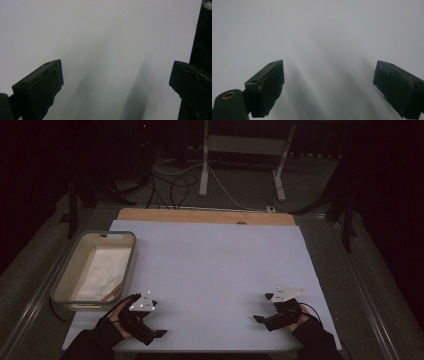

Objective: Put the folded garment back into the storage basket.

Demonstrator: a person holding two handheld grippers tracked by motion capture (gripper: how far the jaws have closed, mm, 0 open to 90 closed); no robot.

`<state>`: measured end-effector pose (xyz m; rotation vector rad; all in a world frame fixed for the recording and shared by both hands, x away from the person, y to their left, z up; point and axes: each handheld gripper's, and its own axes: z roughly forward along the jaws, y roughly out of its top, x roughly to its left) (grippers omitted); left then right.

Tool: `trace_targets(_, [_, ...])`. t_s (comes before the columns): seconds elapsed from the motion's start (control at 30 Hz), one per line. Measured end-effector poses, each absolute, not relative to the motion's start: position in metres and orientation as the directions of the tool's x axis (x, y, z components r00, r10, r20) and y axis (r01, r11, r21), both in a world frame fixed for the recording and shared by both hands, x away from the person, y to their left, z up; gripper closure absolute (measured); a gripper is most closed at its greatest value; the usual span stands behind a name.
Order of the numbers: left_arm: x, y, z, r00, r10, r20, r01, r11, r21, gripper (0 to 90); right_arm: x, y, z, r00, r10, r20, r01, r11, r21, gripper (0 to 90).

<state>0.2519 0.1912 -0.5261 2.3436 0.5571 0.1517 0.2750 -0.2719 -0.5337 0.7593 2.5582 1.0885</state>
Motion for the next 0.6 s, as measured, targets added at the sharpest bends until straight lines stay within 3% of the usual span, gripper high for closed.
trace_targets(0.6, [0.2508, 0.194, -0.5284, 0.898, 0.438, -0.041, 0.35, -0.654, 0.671, 0.7, 0.2772, -0.2765, -0.535, -0.833, 0.552, -0.042, 0.349, 0.583, 0.734, 10.0])
